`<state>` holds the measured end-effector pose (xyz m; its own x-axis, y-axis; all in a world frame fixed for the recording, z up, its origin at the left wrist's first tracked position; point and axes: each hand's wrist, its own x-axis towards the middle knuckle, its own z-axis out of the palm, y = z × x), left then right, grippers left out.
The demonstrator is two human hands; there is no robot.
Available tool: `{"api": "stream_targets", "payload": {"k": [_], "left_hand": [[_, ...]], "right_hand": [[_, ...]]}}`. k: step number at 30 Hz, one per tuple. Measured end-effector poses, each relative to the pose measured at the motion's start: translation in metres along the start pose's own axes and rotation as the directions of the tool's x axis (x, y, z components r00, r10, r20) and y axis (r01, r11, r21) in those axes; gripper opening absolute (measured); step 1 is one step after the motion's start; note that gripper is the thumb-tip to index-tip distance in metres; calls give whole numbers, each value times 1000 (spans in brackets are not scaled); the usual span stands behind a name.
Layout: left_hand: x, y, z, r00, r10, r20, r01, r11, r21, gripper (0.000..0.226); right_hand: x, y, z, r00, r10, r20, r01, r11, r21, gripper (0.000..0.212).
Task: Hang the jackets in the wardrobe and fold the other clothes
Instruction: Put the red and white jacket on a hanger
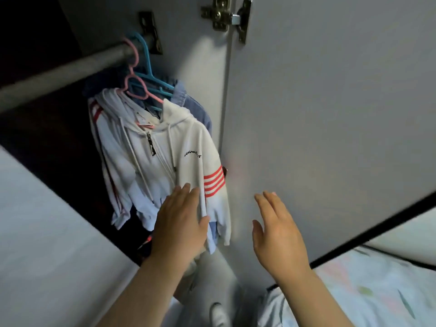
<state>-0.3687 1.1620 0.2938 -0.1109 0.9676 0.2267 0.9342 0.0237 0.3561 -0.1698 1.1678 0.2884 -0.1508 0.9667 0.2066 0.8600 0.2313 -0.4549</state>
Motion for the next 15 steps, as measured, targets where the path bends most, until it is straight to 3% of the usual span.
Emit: {"api": "stream_targets", "payload": {"k": [9,15], "left_hand": [[-37,52,-50,975,212,66,-211,977,-29,67],[-54,100,-60,919,351,177,-354,935,-16,69]], "right_hand": [[-89,8,-78,991,120,-64,-124,990,-71,56],[-137,35,-129,963,193,-190,-221,965,-138,65]]}}
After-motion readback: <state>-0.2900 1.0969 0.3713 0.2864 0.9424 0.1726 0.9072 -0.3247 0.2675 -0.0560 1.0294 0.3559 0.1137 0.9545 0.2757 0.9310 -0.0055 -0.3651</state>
